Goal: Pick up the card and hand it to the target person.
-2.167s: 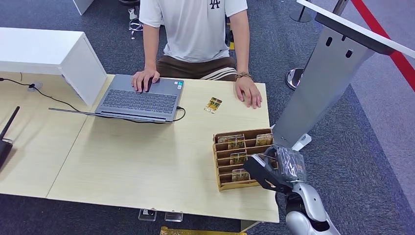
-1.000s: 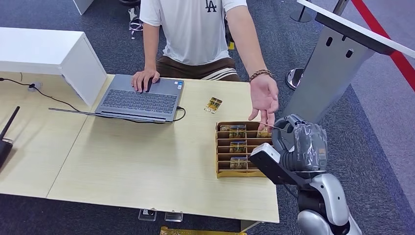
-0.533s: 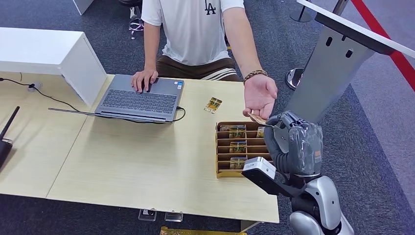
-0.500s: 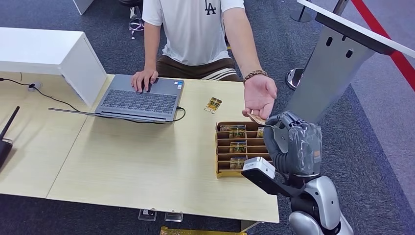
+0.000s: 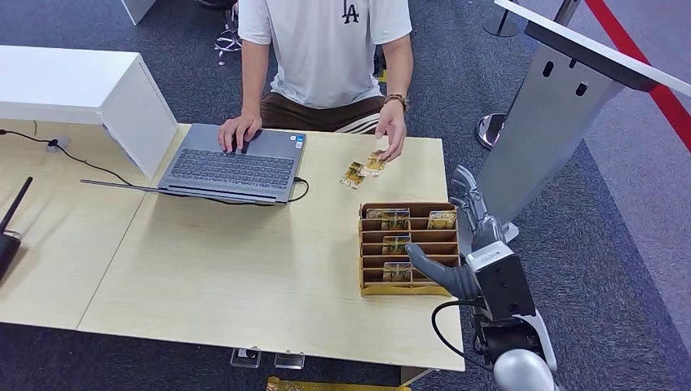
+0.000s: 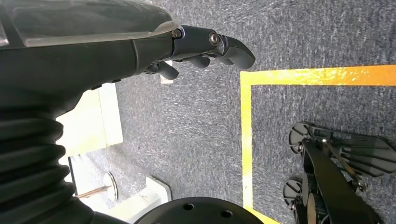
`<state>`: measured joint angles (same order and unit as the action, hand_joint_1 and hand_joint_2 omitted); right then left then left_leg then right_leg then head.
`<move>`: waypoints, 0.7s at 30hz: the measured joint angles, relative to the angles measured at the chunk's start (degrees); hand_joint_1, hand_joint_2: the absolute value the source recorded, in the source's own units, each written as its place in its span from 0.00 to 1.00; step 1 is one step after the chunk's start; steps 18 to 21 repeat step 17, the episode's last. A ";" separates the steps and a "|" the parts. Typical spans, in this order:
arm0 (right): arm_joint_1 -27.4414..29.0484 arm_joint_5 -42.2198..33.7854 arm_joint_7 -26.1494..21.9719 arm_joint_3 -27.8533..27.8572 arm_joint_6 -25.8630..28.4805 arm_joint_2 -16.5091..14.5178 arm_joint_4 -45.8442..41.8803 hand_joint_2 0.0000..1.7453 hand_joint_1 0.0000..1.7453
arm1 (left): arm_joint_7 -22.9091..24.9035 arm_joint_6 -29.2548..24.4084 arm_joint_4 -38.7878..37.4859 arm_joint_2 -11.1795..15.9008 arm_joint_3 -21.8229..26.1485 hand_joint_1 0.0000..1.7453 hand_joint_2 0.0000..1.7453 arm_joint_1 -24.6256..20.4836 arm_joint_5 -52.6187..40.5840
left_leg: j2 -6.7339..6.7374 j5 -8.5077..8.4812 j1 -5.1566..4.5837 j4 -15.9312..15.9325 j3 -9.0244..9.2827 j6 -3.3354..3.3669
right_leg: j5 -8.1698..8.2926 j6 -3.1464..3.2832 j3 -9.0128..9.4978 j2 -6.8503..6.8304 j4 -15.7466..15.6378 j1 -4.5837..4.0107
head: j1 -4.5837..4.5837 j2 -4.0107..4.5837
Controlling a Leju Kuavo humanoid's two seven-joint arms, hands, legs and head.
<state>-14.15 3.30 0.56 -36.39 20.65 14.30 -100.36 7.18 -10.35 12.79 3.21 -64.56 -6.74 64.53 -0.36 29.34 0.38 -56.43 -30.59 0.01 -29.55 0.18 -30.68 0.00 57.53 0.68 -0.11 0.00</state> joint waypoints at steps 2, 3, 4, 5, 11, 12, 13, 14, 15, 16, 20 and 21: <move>1.26 -7.76 0.35 0.46 -1.33 0.28 0.07 1.00 0.00 | 0.39 -0.05 0.00 0.00 0.01 0.00 0.00 0.00 0.21 | 0.00 0.00 0.00 0.00 -0.01 0.00 | 0.00 0.00 -0.01 0.00 0.00 0.00 | -0.02 0.00; 1.86 -11.21 0.67 0.72 -1.96 0.48 0.11 1.00 0.00 | 0.59 -0.09 0.01 0.00 0.01 0.00 0.00 0.00 0.29 | 0.00 0.00 0.00 0.00 -0.01 0.00 | 0.00 0.00 -0.01 0.00 0.00 0.00 | -0.02 0.00; 2.46 -14.40 0.97 0.97 -2.55 0.70 0.16 1.00 0.00 | 0.78 -0.15 0.00 0.00 0.00 0.00 0.00 0.01 0.35 | 0.00 0.00 0.00 0.00 -0.01 0.00 | 0.00 0.00 -0.01 0.00 0.00 0.00 | -0.02 0.00; 3.06 -17.39 1.19 1.19 -3.10 0.90 0.24 1.00 0.00 | 0.93 -0.25 0.01 0.00 0.00 0.00 0.00 0.01 0.39 | 0.00 0.00 0.00 0.00 -0.01 0.00 | 0.00 0.00 -0.01 0.00 0.00 0.00 | -0.02 0.00; 6.79 -29.86 1.15 2.67 -5.65 2.01 1.26 1.00 0.00 | 1.08 -0.71 0.00 0.00 0.02 0.00 0.00 0.02 0.90 | 0.00 0.00 0.00 0.00 -0.02 0.00 | 0.00 0.00 -0.02 0.00 0.00 0.00 | 0.00 0.01; 7.25 -30.64 1.19 2.79 -5.69 2.18 1.47 1.00 0.00 | 1.08 -0.77 0.00 0.00 0.02 0.00 0.00 0.02 0.97 | 0.00 0.00 0.00 0.00 -0.02 0.00 | 0.00 0.00 -0.02 0.00 0.00 0.00 | 0.00 0.01; 7.68 -31.19 1.25 2.93 -5.68 2.35 1.69 1.00 0.00 | 1.08 -0.84 0.00 0.00 0.02 0.00 0.00 0.02 1.01 | 0.00 0.00 0.00 0.00 -0.01 0.00 | 0.00 0.00 -0.02 0.00 0.00 0.00 | 0.00 0.00; 8.08 -31.63 1.36 3.13 -5.67 2.52 1.91 1.00 0.00 | 1.09 -0.89 0.00 0.00 0.02 0.00 0.00 0.02 1.03 | 0.00 0.00 0.00 0.00 -0.01 0.00 | 0.00 0.00 -0.02 0.00 0.00 0.00 | -0.01 0.00; 8.42 -31.95 1.50 3.36 -5.64 2.67 2.12 1.00 0.00 | 1.11 -0.93 0.00 0.00 0.02 0.00 0.00 0.03 1.04 | 0.00 0.00 0.00 0.00 -0.01 0.00 | 0.00 0.00 -0.02 0.00 0.00 0.00 | -0.02 0.00; 8.70 -32.24 1.65 3.57 -5.61 2.83 2.31 1.00 0.00 | 1.15 -0.96 0.00 0.00 0.02 0.00 0.00 0.03 1.04 | 0.00 0.00 0.00 0.00 -0.01 0.00 | 0.00 0.00 -0.01 0.00 0.00 0.00 | -0.03 0.00; 8.84 -32.40 1.75 3.70 -5.59 2.91 2.40 1.00 0.00 | 1.17 -0.97 0.00 0.00 0.01 0.00 0.00 0.02 1.04 | 0.01 0.00 0.00 0.00 -0.01 0.00 | 0.00 0.00 -0.01 0.01 0.00 0.00 | -0.04 0.00; 8.84 -32.40 1.75 3.70 -5.59 2.91 2.40 1.00 0.00 | 1.17 -0.97 0.00 0.00 0.01 0.00 0.00 0.02 1.04 | 0.01 0.00 0.00 0.00 -0.01 0.00 | 0.00 0.00 -0.01 0.01 0.00 0.00 | -0.04 0.00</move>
